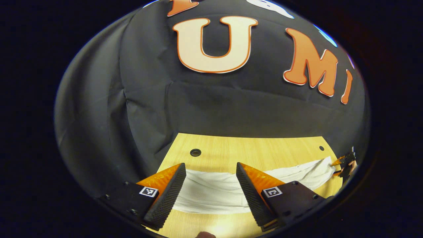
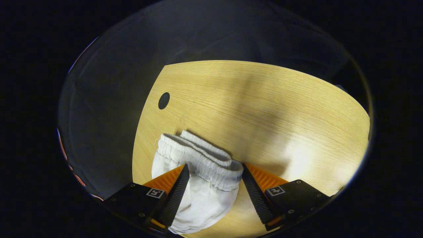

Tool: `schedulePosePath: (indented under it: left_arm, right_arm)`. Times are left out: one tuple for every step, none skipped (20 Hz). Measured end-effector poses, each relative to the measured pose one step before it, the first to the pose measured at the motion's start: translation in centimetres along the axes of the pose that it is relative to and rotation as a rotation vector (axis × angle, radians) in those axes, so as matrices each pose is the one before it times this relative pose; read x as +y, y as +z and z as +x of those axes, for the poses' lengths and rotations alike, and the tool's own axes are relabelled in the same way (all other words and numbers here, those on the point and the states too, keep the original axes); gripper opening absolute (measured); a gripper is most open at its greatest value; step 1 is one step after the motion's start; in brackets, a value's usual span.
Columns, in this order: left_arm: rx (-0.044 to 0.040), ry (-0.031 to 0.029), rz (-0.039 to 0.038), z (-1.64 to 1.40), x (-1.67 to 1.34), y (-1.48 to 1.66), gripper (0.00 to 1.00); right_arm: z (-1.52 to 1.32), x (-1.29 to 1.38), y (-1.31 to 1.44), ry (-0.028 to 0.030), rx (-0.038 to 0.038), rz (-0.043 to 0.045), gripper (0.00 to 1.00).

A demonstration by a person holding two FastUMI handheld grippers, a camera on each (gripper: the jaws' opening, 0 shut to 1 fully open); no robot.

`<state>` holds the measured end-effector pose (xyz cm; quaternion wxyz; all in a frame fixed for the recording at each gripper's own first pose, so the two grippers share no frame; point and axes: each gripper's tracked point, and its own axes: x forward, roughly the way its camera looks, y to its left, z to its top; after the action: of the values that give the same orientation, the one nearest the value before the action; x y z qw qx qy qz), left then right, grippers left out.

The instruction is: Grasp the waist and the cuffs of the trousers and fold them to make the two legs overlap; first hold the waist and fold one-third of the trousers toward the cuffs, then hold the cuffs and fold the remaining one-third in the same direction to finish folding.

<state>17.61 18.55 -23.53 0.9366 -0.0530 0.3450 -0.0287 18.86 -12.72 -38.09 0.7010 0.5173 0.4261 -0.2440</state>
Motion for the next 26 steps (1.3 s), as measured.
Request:
schedulePosePath:
  left_arm:
    - [-0.00185,-0.00382,-0.00018,-0.561,-0.674,-0.457,0.99]
    - [-0.00195,-0.00502,-0.00379,-0.558,-0.636,-0.353,0.99]
    - [-0.00008,-0.00569,-0.00393,-0.615,-0.609,-0.538,0.99]
    - [0.00309,-0.00605,-0.00225,-0.610,-0.709,-0.526,1.00]
    - [0.00356,-0.00426,0.00061,-0.399,-0.613,-0.535,0.99]
    - [0.00472,-0.00556,0.00056,-0.418,-0.692,-0.525,1.00]
    - [0.00545,-0.00509,-0.00032,-0.323,-0.784,-0.654,0.99]
    - [0.00308,-0.00312,0.00231,-0.473,-0.676,-0.477,1.00]
    - [-0.00521,0.00134,0.00053,-0.392,-0.461,-0.199,0.99]
    - [-0.00973,0.00347,0.00006,-0.504,-0.465,0.001,0.99]
    - [-0.01101,0.00419,0.00178,-0.887,-0.384,-0.014,0.99]
    - [-0.01525,0.00471,0.00075,-0.824,-0.416,0.135,0.99]
    - [-0.01040,-0.00541,0.00035,-0.612,-0.646,0.022,0.99]
    - [-0.00476,-0.00772,0.00508,-0.505,-0.666,-0.005,0.99]
    - [-0.00205,-0.01051,0.01029,-0.352,-0.641,-0.161,0.99]
    - [-0.00184,-0.00132,0.01278,-0.251,-0.285,-0.007,0.99]
    - [0.00020,-0.01005,0.00612,0.098,-0.315,-0.022,1.00]
    - [0.00041,-0.01080,0.00059,0.007,-0.449,0.067,0.99]
    - [-0.00054,-0.01587,-0.00636,0.292,-0.137,-0.059,0.99]
    - [0.00096,-0.01535,-0.00342,0.006,-0.113,-0.118,0.99]
    - [0.00043,-0.01479,-0.00478,0.079,-0.023,-0.084,0.99]
    - [0.00385,-0.02038,-0.00207,-0.011,-0.113,-0.087,0.99]
    - [-0.00250,-0.01268,-0.00075,-0.014,-0.098,-0.084,1.00]
    - [0.00513,-0.01369,0.00127,0.087,-0.021,-0.045,0.99]
    - [0.00150,-0.00265,0.01044,0.289,0.468,0.039,1.00]
    - [-0.00152,-0.00972,0.01038,0.230,0.241,0.221,0.99]
  right_arm:
    - [-0.010,-0.701,0.050,-0.01559,-0.00865,0.01744,0.90]
    - [0.266,0.231,0.179,-0.00449,-0.01228,0.00790,0.77]
    - [0.460,0.011,-0.127,0.00029,-0.00068,-0.00885,0.67]
    - [0.355,-0.030,0.035,0.00030,-0.01075,0.00322,0.60]
    - [0.279,0.485,0.255,0.00903,-0.00176,0.00459,0.43]
    - [0.110,0.351,0.084,0.01193,-0.00582,-0.00244,0.36]
    - [0.174,0.171,0.011,0.00871,-0.00650,-0.00643,0.25]
    - [-0.085,0.084,-0.051,0.00863,-0.00776,-0.00221,0.21]
    - [-0.025,0.046,0.025,0.00784,-0.01069,-0.00475,0.17]
    - [-0.247,0.066,-0.040,0.01014,-0.01327,-0.00481,0.15]
    - [-0.320,0.392,0.114,0.02490,-0.01820,-0.00249,0.12]
    - [-0.600,0.461,0.185,0.03705,-0.01897,-0.00762,0.11]
    - [-0.899,0.621,0.193,0.04916,-0.02495,-0.00722,0.10]
    - [-0.811,1.005,0.283,0.05049,-0.01942,-0.01181,0.10]
    - [-0.810,1.143,0.309,0.04073,-0.01932,-0.01530,0.10]
    - [-0.818,1.069,0.334,0.04118,-0.01458,-0.01270,0.10]
    - [-0.269,1.229,0.249,0.03339,-0.01342,-0.00661,0.10]
    - [-0.098,1.011,0.040,0.02727,-0.00949,-0.00132,0.10]
    - [0.118,0.036,-0.255,0.01811,-0.01113,-0.00094,0.10]
    - [-0.589,0.739,-0.258,0.01758,-0.00879,-0.00474,0.10]
    - [-0.339,0.577,-0.235,0.01134,-0.00689,-0.00291,0.10]
    - [0.088,-0.238,0.059,0.01628,-0.00804,-0.00053,0.10]
    - [0.158,-0.157,0.140,0.01315,-0.00927,0.00098,0.10]
    - [0.052,0.130,-0.048,0.01642,-0.00962,0.00196,0.10]
    - [0.112,0.015,0.088,0.01352,-0.01426,-0.00207,0.10]
    - [0.052,0.031,-0.032,0.01546,-0.00858,-0.00605,0.10]
